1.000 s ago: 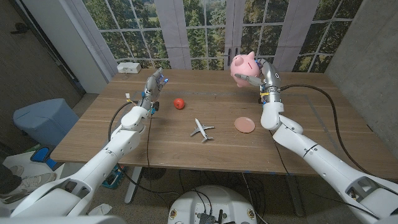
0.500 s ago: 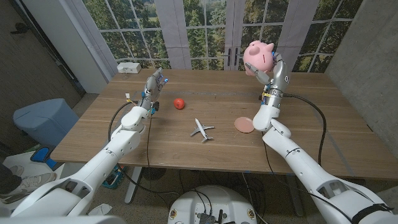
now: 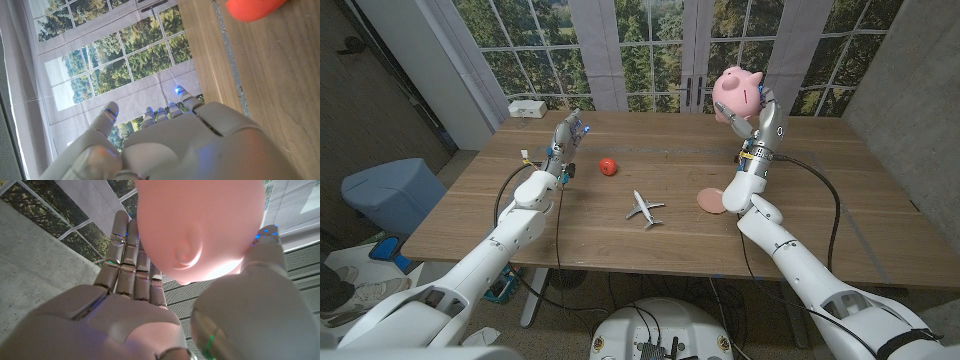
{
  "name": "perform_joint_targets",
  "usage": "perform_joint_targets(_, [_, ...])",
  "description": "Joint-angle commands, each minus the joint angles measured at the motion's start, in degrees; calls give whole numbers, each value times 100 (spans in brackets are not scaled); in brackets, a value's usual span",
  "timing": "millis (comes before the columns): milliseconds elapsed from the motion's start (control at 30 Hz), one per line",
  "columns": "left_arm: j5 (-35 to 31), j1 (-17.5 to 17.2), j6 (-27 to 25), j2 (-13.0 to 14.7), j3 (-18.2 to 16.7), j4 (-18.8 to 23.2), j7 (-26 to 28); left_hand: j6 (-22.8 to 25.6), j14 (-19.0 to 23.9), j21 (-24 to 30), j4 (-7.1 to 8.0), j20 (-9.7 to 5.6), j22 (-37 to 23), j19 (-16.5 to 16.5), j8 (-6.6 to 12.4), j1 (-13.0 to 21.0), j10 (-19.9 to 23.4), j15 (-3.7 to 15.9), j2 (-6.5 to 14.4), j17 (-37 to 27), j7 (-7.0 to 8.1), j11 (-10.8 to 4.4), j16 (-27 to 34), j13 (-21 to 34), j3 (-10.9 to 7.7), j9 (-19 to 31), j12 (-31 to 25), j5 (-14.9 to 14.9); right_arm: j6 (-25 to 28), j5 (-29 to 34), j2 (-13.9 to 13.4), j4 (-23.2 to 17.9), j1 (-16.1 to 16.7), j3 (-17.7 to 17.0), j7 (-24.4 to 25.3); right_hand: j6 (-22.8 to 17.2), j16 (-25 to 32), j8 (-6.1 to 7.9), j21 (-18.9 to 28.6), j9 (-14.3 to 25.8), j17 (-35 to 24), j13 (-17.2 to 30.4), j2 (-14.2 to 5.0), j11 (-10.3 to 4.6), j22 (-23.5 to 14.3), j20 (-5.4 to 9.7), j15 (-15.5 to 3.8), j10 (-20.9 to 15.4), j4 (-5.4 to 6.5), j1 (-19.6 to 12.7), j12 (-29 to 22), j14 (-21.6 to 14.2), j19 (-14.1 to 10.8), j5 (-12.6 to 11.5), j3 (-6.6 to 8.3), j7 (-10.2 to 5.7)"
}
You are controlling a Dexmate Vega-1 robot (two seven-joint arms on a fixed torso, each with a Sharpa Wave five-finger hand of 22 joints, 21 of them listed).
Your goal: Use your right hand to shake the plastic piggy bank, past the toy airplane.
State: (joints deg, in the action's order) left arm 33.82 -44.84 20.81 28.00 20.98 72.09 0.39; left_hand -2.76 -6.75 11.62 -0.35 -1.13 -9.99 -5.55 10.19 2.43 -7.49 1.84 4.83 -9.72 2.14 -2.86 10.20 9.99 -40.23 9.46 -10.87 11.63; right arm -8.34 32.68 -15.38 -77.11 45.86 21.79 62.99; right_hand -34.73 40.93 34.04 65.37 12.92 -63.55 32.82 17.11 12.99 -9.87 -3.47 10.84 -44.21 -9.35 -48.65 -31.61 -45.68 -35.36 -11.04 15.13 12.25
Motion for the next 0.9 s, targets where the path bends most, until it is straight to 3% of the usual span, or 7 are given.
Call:
perform_joint_targets(33, [11, 34, 21, -4, -2, -39, -35, 0, -3, -28, -21, -3, -15, -42, 11, -51, -17, 156, 312, -23, -1, -7, 4, 16, -19, 31, 0, 1, 688, -439, -792, -606, -6, 553, -728, -2040, 18, -4, 12, 497, -608, 1540, -1893, -1831, -12, 1028, -2373, -1882, -39, -1876, -21, -1638, 677, -51, 1791, -1256])
perform_joint_targets(333, [4, 18, 20, 6, 1, 2, -34, 4, 1, -29, -23, -1, -15, -42, 12, -50, -17, 152, 311, -22, 0, -11, 5, 16, -20, 31, 0, 1, 1207, -663, -1433, -1266, 7, 799, -1748, -2057, 4, -12, 13, 494, -607, 1546, -1883, -1824, -12, 1056, -2372, -1860, -37, -1870, 4, -1625, 691, -41, 1794, -1293])
perform_joint_targets(900, [6, -3, -4, 22, -4, 54, -15, 2, 4, -30, -26, -4, -15, -39, 11, -50, -19, 156, 309, -22, -2, -5, 5, 16, -20, 31, 1, 1, 2414, -1127, -2089, -2312, -68, 974, -3582, -2070, -26, -43, 19, 459, -599, 1530, -1886, -1825, -11, 1088, -2366, -1864, -28, -1857, 51, -1604, 709, -18, 1797, -1308])
